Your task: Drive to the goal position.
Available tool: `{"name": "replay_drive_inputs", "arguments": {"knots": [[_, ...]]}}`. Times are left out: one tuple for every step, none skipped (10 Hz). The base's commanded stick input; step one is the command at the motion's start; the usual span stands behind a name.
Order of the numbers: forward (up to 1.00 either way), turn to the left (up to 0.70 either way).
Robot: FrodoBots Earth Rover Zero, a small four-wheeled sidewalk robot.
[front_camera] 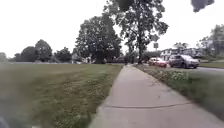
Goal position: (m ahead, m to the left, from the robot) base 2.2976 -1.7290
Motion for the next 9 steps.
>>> {"name": "replay_drive_inputs", "arguments": {"knots": [[0.70, 0.00], [0.70, 0.00], [0.70, 0.00], [0.70, 0.00], [0.70, 0.00], [0.70, 0.00], [0.70, 0.00], [0.70, 0.00], [0.70, 0.00]]}}
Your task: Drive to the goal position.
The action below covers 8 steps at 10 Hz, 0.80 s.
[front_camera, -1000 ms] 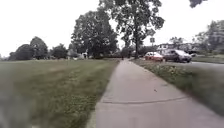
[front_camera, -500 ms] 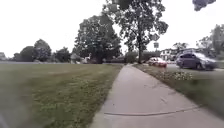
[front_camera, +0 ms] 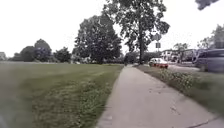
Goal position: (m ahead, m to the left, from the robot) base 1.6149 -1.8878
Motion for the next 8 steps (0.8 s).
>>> {"name": "replay_drive_inputs", "arguments": {"knots": [[0.70, 0.00], [0.70, 0.00], [0.70, 0.00], [0.70, 0.00], [0.70, 0.00], [0.70, -0.03], [0.70, -0.12], [0.70, -0.22]]}}
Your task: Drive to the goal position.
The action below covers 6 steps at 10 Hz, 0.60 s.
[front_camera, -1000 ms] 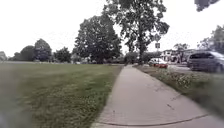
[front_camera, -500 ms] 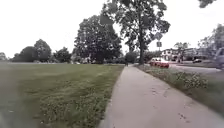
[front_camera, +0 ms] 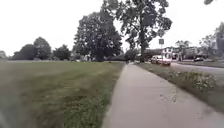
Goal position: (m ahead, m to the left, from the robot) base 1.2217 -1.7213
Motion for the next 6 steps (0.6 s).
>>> {"name": "replay_drive_inputs", "arguments": {"knots": [[0.70, -0.31], [0.70, -0.32], [0.70, -0.27], [0.70, -0.22], [0.70, -0.16], [0.70, -0.11]]}}
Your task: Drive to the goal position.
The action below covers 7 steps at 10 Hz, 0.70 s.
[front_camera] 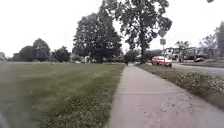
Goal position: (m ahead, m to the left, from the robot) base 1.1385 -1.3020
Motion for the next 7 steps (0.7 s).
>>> {"name": "replay_drive_inputs", "arguments": {"knots": [[0.70, -0.06], [0.70, -0.01], [0.70, 0.00], [0.70, 0.00], [0.70, 0.00], [0.70, 0.00], [0.70, 0.00]]}}
